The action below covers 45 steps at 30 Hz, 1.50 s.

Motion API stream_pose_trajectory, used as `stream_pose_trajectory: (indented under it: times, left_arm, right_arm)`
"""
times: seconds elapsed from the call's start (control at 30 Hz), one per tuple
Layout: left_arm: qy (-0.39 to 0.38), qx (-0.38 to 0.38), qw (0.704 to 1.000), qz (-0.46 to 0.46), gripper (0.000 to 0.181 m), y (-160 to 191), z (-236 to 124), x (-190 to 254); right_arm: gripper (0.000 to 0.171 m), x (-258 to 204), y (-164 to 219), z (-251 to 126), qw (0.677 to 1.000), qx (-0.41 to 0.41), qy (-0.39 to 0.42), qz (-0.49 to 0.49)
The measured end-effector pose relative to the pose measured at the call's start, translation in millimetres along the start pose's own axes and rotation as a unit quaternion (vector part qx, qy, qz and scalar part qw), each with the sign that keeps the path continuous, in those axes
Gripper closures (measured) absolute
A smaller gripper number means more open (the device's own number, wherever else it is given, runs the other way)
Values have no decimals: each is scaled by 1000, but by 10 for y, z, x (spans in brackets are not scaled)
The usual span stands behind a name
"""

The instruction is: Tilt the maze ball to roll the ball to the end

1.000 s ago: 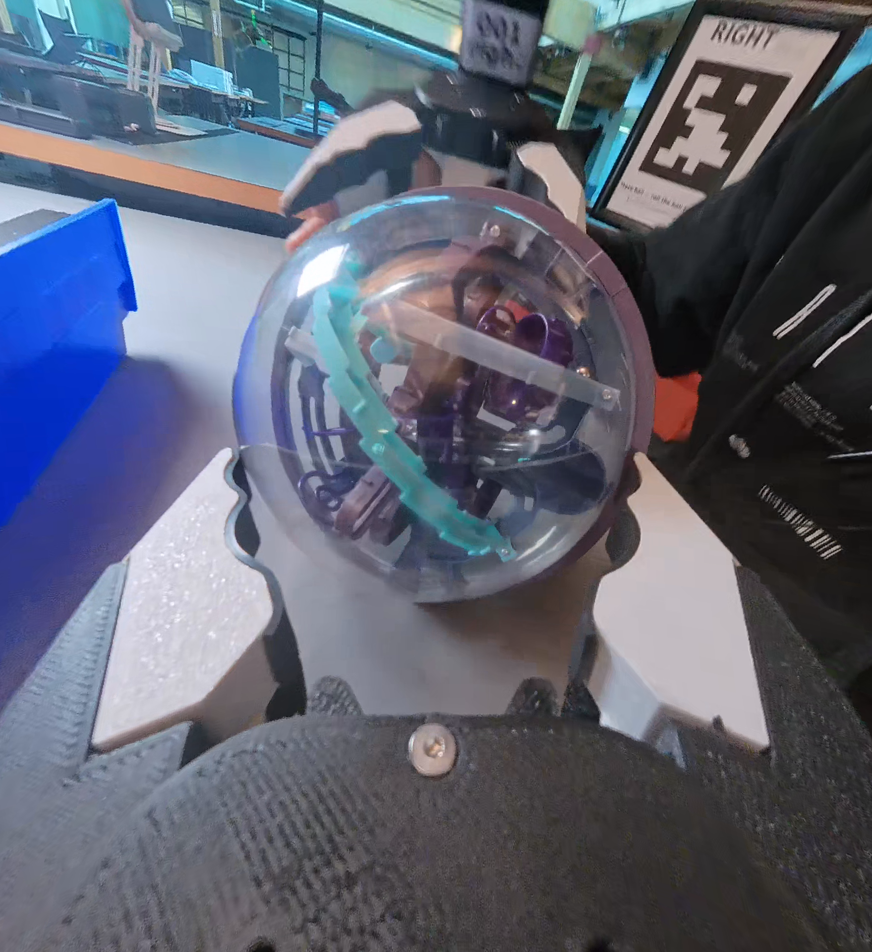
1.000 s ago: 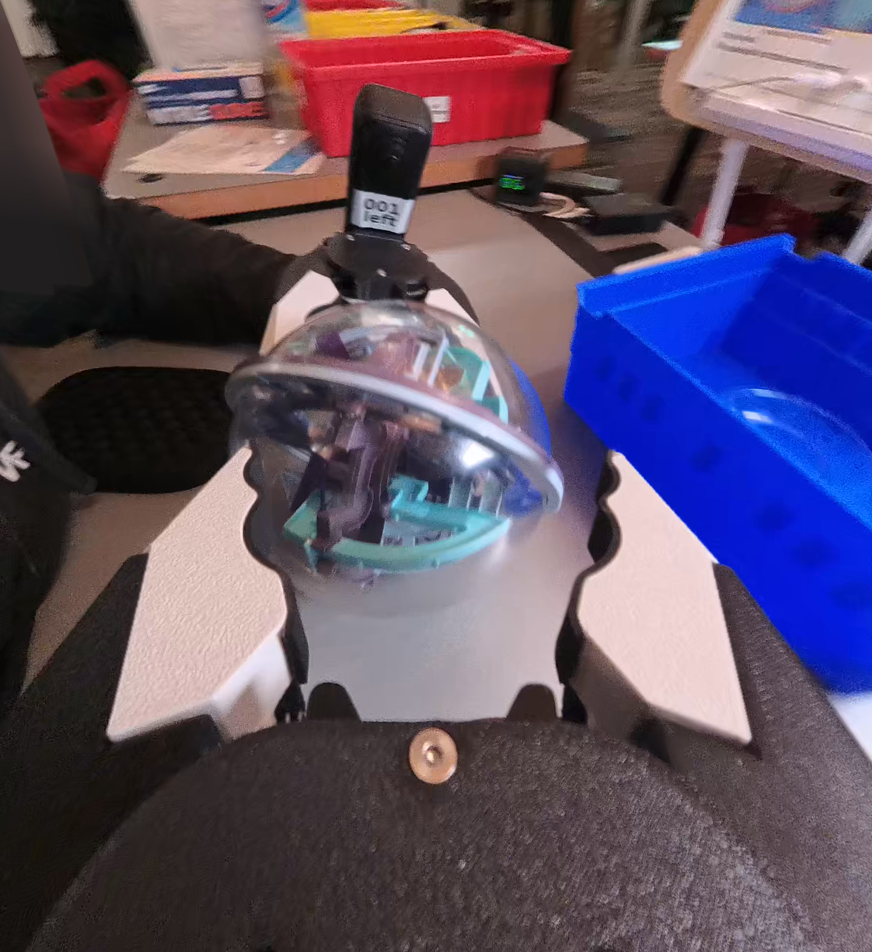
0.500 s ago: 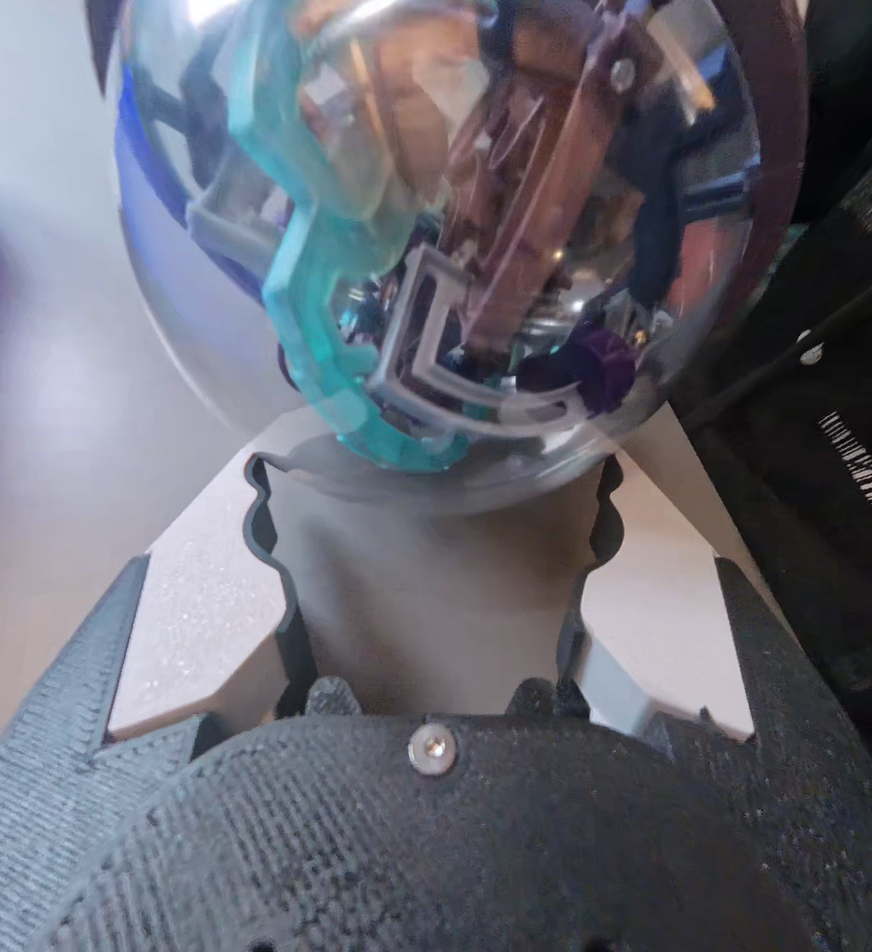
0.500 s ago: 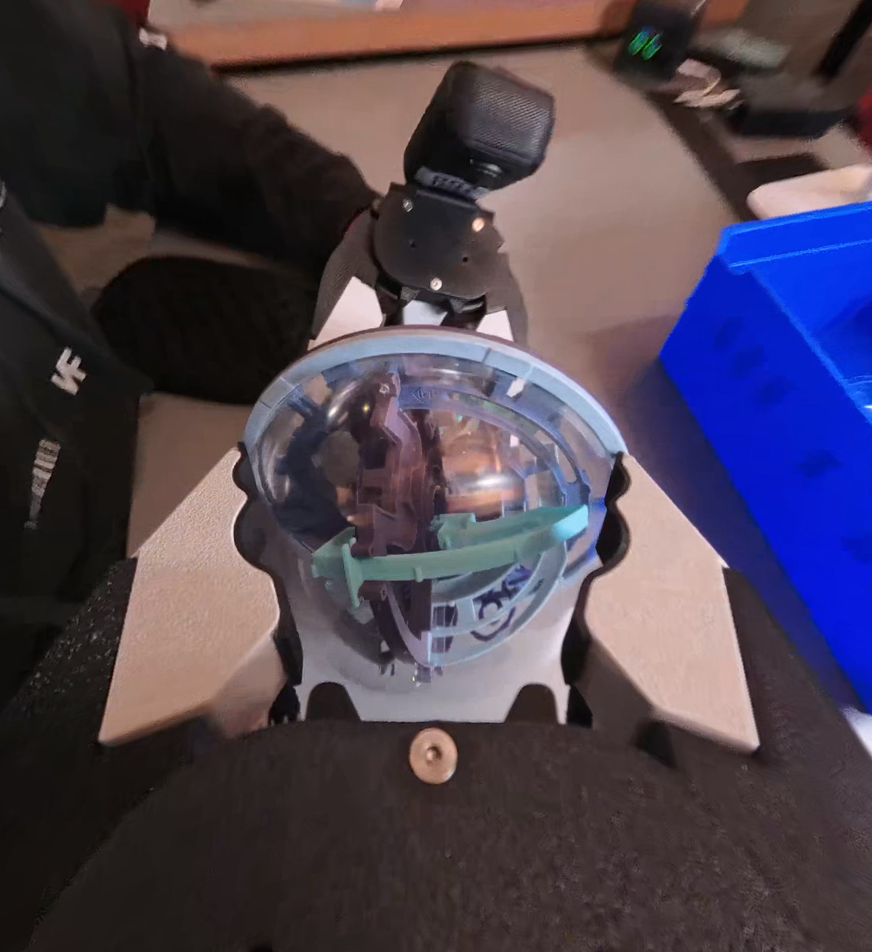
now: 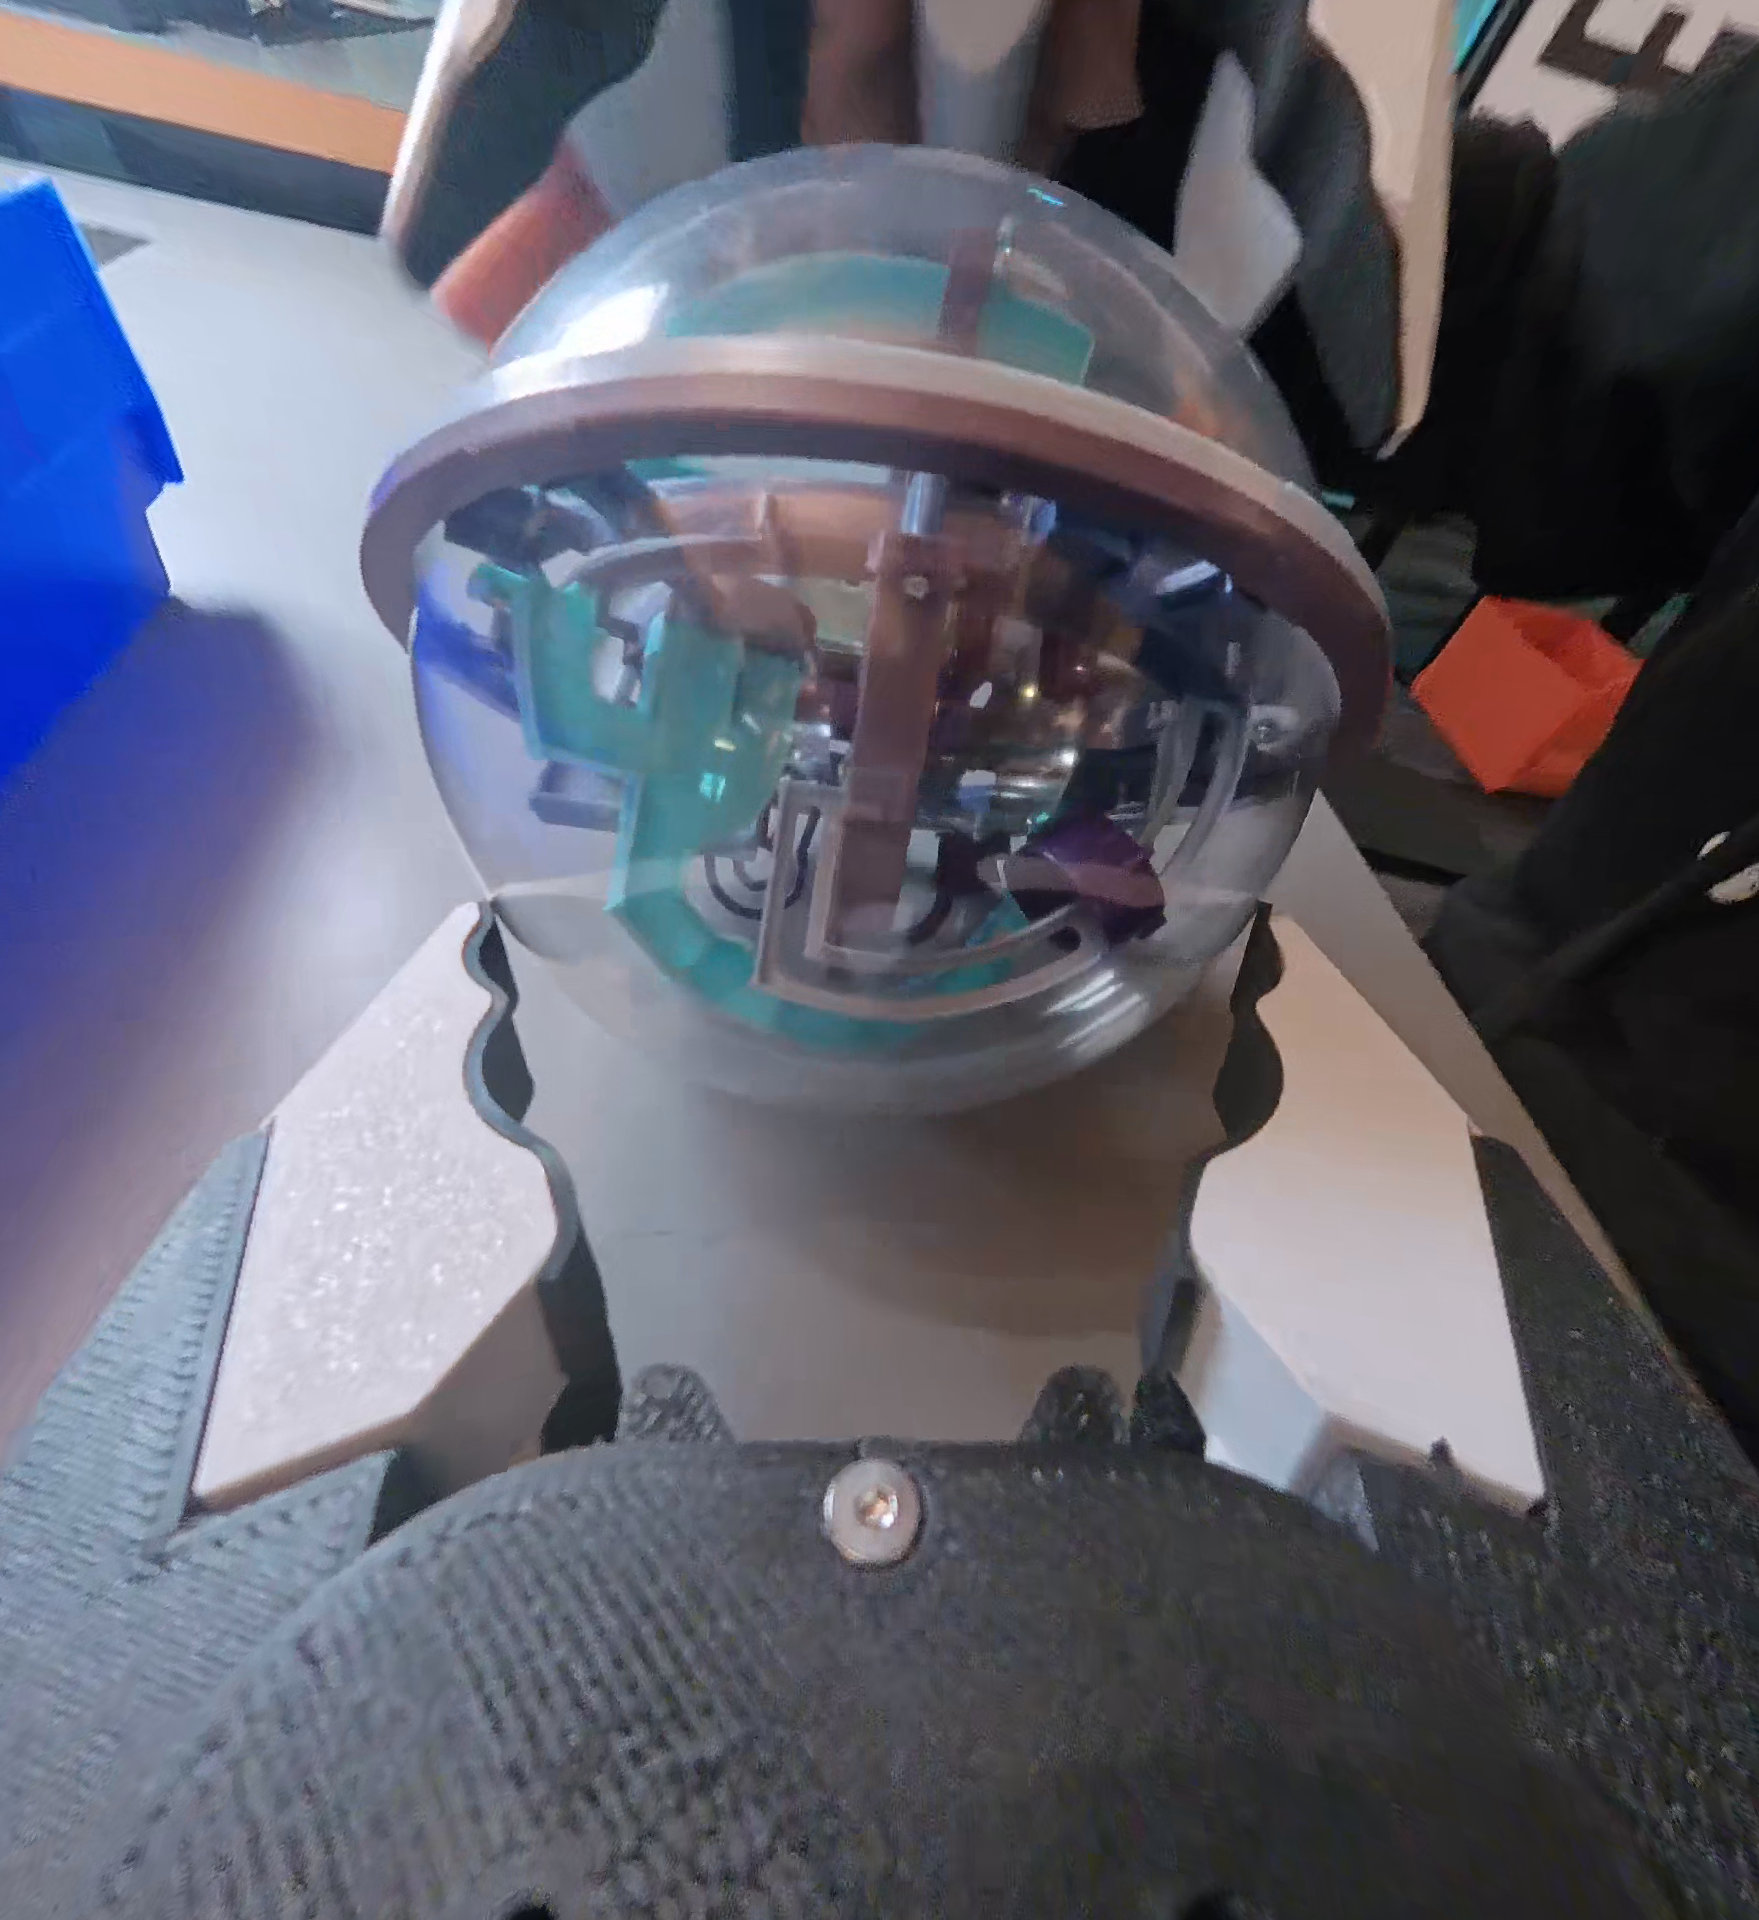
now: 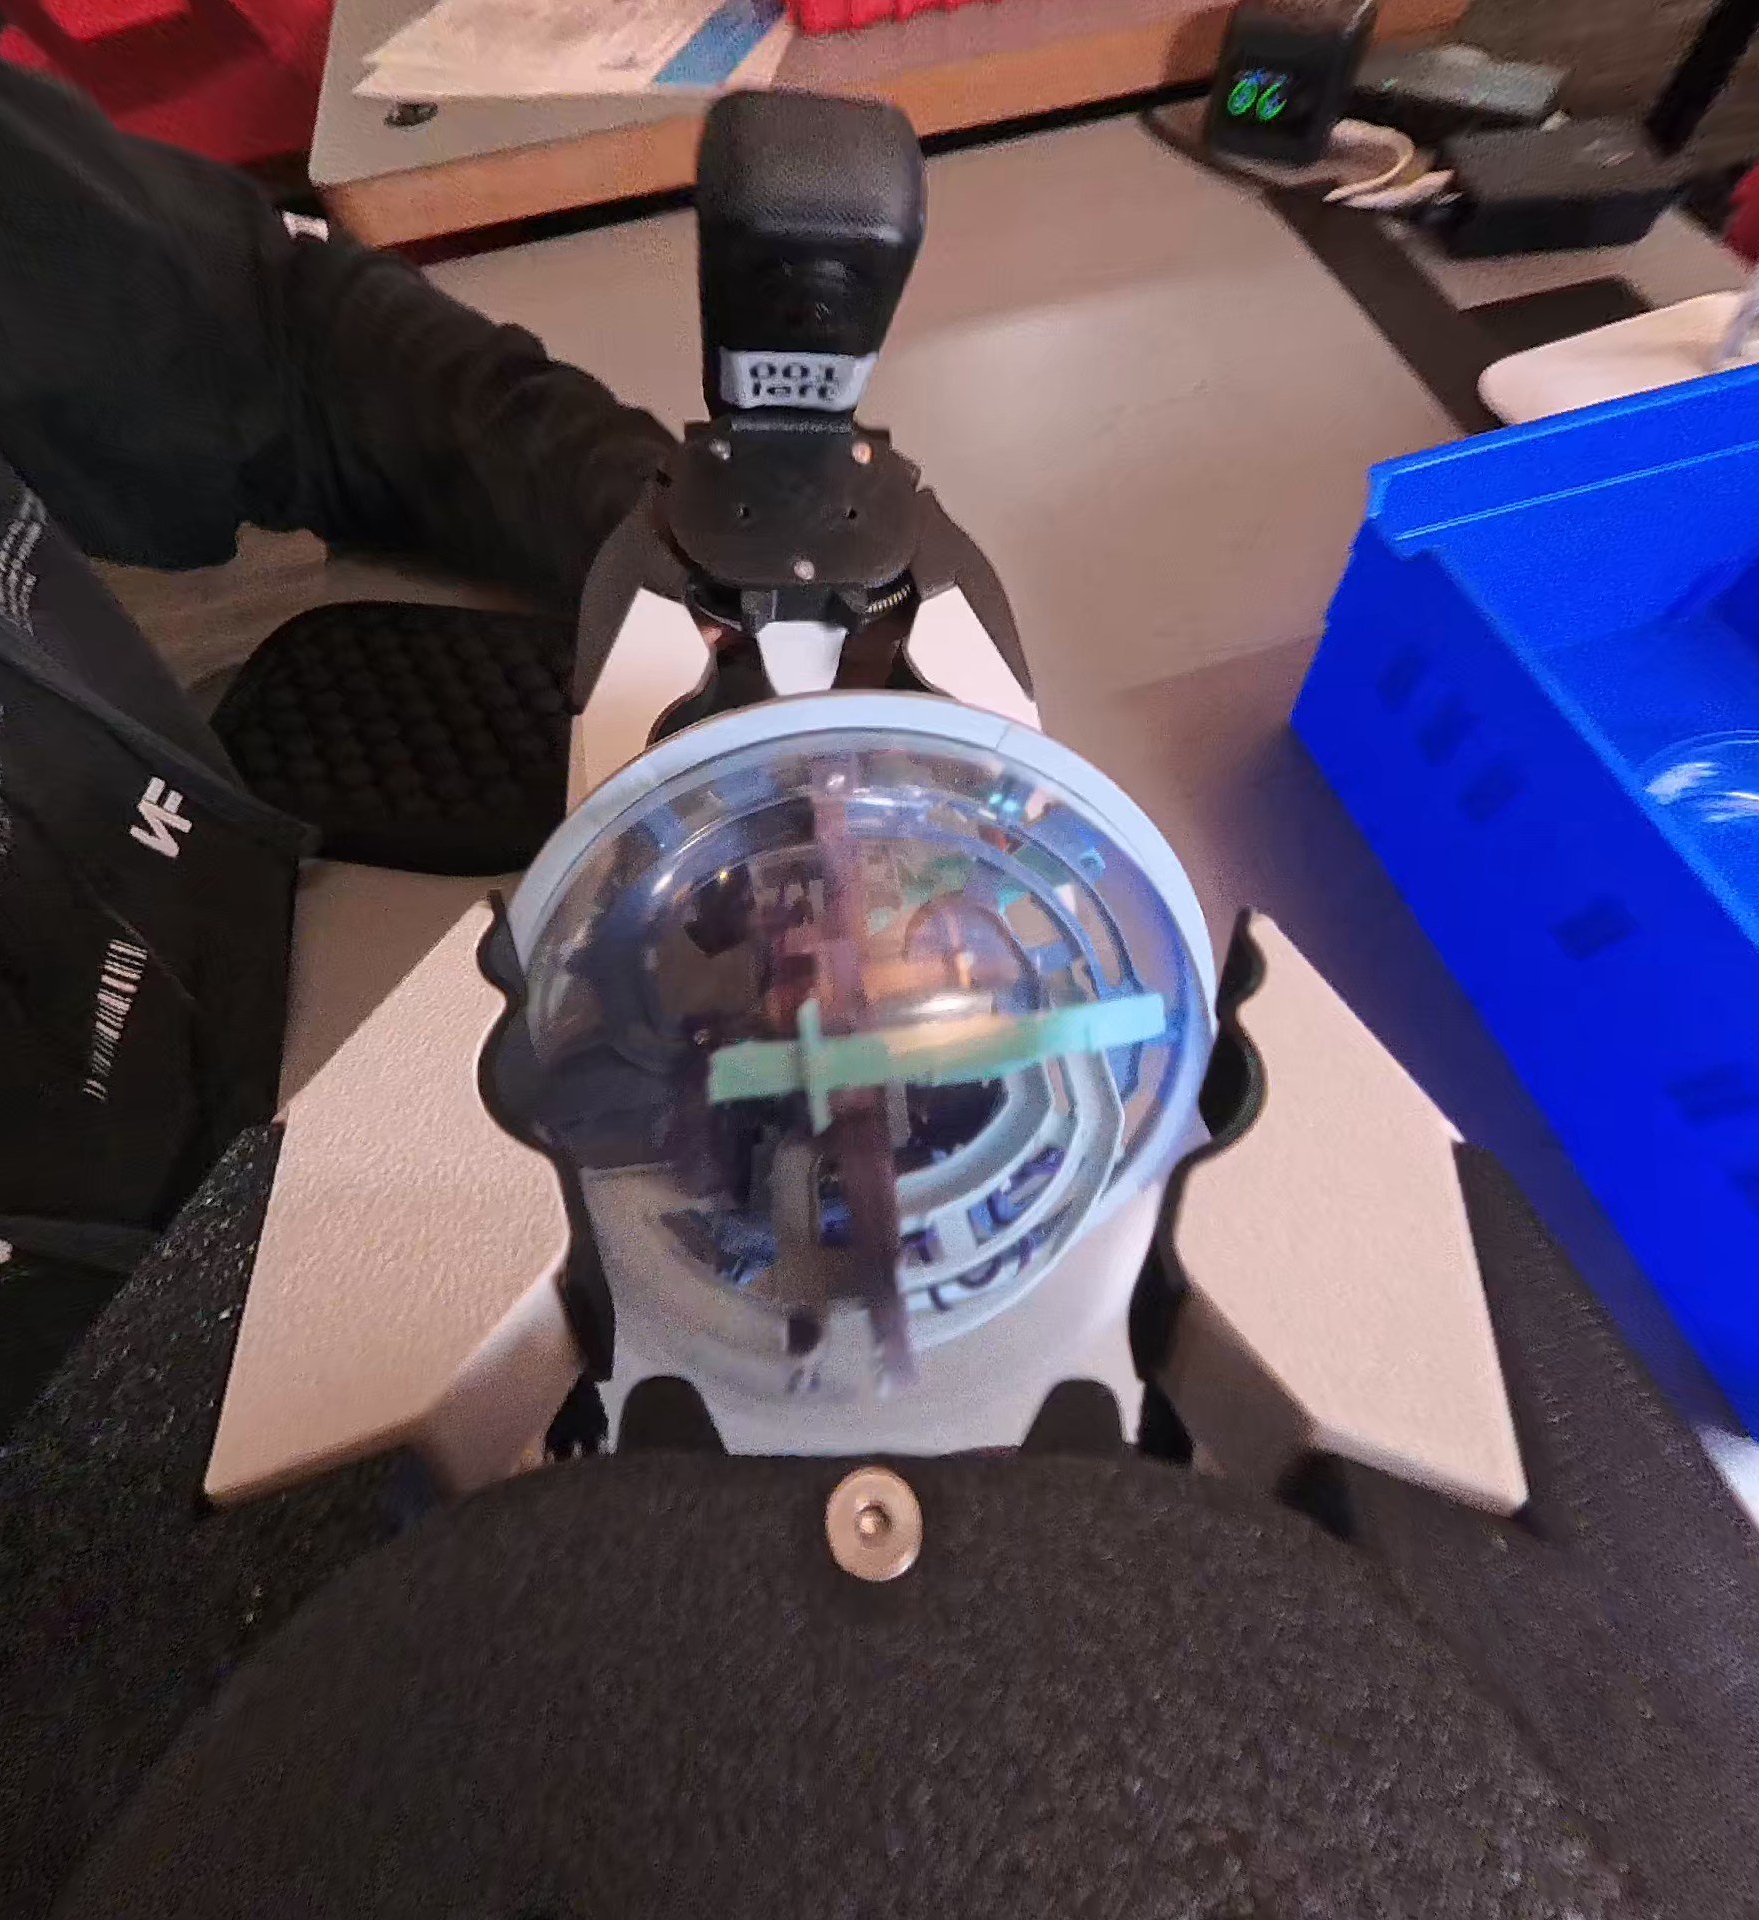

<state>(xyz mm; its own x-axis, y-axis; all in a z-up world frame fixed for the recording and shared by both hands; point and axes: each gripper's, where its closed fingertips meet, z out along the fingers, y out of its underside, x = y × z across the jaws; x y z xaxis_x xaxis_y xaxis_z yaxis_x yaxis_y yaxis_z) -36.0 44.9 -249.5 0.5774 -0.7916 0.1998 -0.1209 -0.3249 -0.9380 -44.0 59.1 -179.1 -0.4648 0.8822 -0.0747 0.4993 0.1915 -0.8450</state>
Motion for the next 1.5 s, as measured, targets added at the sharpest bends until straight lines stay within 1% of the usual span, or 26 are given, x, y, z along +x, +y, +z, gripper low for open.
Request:
stream_pose_trajectory:
  times: [0.07, 0.17, 0.23, 0.3, 0.4, 0.43, 0.47, 0.53, 0.63, 0.73, 0.77, 0.83, 0.9, 1.0, 1.1, 1.17, 1.23, 1.3, 1.37, 1.5]
  left_arm:
    - [3, 5, 999, -35, 46, 6, -11, -34]
    - [8, 17, 997, -79, 50, -10, -20, -83]
    - [16, 19, 994, -109, 52, -13, -9, -97]
    - [25, 18, 989, -141, 54, 0, 14, -93]
    - [38, 11, 983, -181, 59, 35, 52, -52]
    - [45, 1, 981, -187, 62, 64, 64, -22]
    - [54, -15, 982, -180, 64, 111, 72, 13]
    - [57, -34, 987, -149, 55, 140, 38, 33]
    - [-2, 9, 998, -65, 41, -60, -132, -166]
    - [-48, 29, 997, 60, 39, -241, -245, -261]
    - [-51, 28, 994, 90, 40, -267, -241, -244]
    - [-61, 20, 991, 119, 45, -257, -213, -240]
    - [-74, 15, 991, 108, 41, -186, -201, -294]
    - [-63, 20, 996, 56, 44, -80, -242, -321]
    - [-56, 29, 998, 15, 47, -40, -258, -342]
    - [-50, 33, 998, -15, 48, -56, -249, -363]
    - [-39, 41, 997, -52, 50, -88, -220, -371]
    - [-38, 40, 995, -86, 51, -127, -183, -379]
    - [-55, 39, 994, -88, 51, -177, -184, -394]
    - [-102, 44, 993, -41, 51, -296, -228, -378]
  right_arm:
    - [40, 30, 44, -156, 999, 16, 36, -5]
    - [37, 43, 363, -314, 995, 8, 97, -19]
    - [34, 22, 595, -312, 992, 8, 123, -13]
    - [32, -9, 739, -251, 990, 25, 139, 4]
    - [30, 30, 832, -154, 982, 36, 185, -1]
    - [32, 65, 839, -142, 979, 33, 200, -11]
    - [30, 78, 831, -135, 979, 32, 201, -19]
    - [33, 86, 807, -135, 983, 24, 181, -26]
    - [39, 105, 762, -144, 988, 2, 144, -49]
    - [42, 147, 679, -124, 993, -14, 102, -59]
    - [43, 164, 645, -109, 994, -18, 89, -61]
    - [44, 193, 561, -73, 995, -23, 68, -63]
    - [44, 213, 463, -32, 996, -15, 62, -63]
    - [45, 212, 336, -23, 996, 32, 72, -46]
    - [40, 267, 414, -106, 992, 59, 108, -32]
    - [40, 290, 498, -144, 990, 72, 121, -12]
    - [44, 297, 550, -109, 989, 73, 130, -6]
    - [40, 305, 569, -45, 988, 72, 133, 3]
    - [39, 332, 606, -23, 989, 73, 128, 19]
    - [39, 318, 717, 51, 990, 84, 102, 44]
